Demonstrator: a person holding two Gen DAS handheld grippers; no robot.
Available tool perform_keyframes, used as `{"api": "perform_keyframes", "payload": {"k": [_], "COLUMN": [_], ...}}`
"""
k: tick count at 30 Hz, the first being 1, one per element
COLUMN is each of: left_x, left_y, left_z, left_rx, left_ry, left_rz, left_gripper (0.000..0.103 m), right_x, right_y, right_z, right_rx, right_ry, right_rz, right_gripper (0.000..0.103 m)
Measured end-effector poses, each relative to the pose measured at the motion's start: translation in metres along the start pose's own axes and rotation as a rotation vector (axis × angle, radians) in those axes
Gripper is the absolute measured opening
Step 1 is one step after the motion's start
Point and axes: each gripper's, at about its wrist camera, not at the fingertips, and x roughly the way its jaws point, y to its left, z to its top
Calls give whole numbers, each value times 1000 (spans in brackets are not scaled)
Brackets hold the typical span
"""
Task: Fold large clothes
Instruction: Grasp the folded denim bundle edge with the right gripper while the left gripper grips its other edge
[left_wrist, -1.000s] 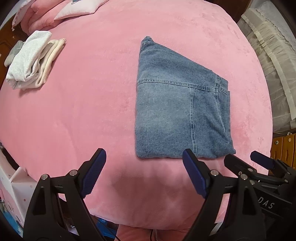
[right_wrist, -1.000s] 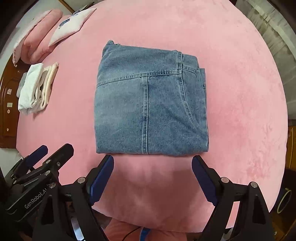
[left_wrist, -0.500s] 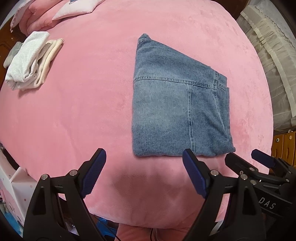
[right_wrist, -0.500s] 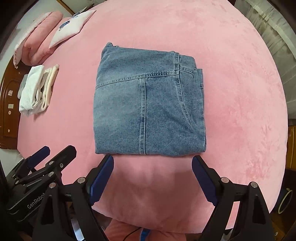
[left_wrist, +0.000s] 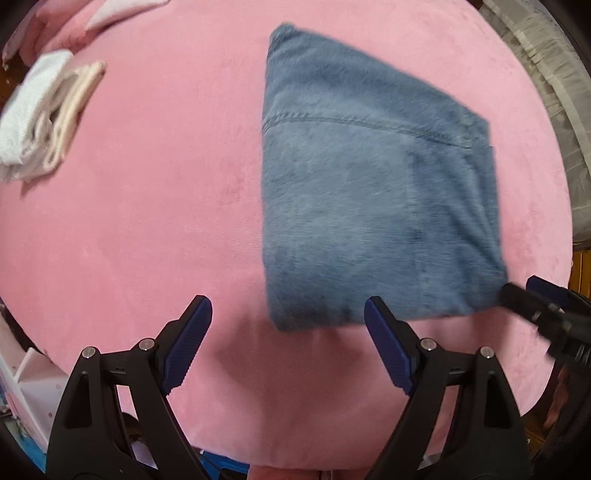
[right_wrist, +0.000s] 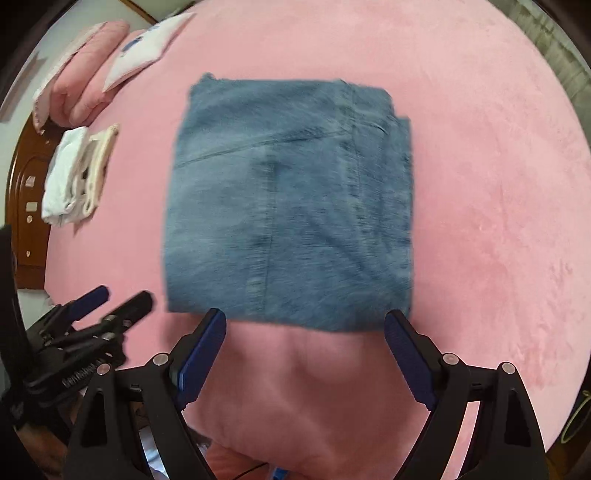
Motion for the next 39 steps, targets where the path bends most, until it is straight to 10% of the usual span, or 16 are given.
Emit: {"api": "perform_keyframes", "payload": {"k": [7, 11, 19, 21, 25, 33, 39], "left_x": [52, 80, 115, 122, 120, 78, 44], "left_y": [32, 45, 28, 28, 29, 21, 44], "left_z": [25, 43, 86, 91, 89, 64, 16], "left_rx": [-76, -145, -95, -121, -132, -115, -149], "left_ry": [92, 114, 127, 142, 122, 7, 80], "left_rz": [-206, -351, -366, -375, -366, -284, -358], "left_gripper": [83, 83, 92, 93, 84, 45, 40], "right_x": [51, 75, 114, 122, 122, 68, 17], "right_y": [-70, -95, -106, -105, -104, -63, -20], "right_z": [18, 27, 73, 86, 91, 75, 48], "right_rx": [52, 85, 97, 113, 138, 75, 11], "right_ry": [18, -8, -9, 24, 43, -50, -31], "right_rz": [41, 242, 529, 495, 502, 407, 277], "right_gripper": [89, 89, 82, 56, 36, 23, 22]}}
